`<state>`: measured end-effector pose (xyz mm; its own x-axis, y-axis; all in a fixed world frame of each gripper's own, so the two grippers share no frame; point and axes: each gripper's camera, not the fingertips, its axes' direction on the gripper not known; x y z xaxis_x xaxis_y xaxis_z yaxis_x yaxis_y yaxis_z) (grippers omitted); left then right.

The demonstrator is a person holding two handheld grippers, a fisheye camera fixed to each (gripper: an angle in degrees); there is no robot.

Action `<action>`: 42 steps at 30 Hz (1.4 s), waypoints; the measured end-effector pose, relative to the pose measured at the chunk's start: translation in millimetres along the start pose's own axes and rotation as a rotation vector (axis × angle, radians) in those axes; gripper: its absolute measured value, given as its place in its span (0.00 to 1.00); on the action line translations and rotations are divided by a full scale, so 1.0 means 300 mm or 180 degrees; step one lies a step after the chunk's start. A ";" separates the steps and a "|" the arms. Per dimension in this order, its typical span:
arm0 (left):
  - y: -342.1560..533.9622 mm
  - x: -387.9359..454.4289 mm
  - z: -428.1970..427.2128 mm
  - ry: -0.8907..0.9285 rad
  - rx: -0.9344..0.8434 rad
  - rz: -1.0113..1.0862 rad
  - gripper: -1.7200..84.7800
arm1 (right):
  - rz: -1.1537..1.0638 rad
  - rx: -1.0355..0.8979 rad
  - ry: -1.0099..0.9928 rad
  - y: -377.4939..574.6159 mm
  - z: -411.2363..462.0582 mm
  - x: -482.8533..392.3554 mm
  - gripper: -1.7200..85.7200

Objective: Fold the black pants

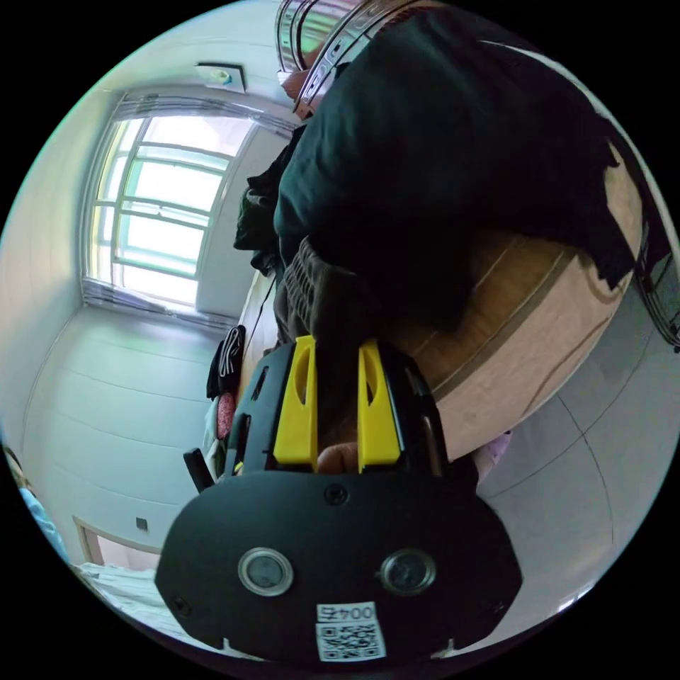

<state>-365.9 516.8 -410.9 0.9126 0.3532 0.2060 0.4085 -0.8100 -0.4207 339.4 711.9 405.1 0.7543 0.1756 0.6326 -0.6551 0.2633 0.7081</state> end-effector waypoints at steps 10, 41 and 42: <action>-0.007 0.190 -0.368 -0.0012 0.0607 0.0204 0.03 | -0.1134 0.0338 0.0950 0.299 0.008 -0.204 0.08; 0.627 -0.672 -1.749 -0.1065 0.1789 -0.3420 0.06 | -0.2471 -0.0904 0.2565 0.807 1.423 -0.179 0.01; 0.594 -0.643 -1.768 -0.1229 0.1617 -0.3416 0.06 | -0.2479 -0.0906 0.2574 0.808 1.440 -0.165 0.01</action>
<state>-478.7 55.9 -57.0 0.0250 0.9073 0.4198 0.8320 0.2139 -0.5119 124.9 357.2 680.9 0.8235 0.4002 -0.4020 -0.0454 0.7529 0.6565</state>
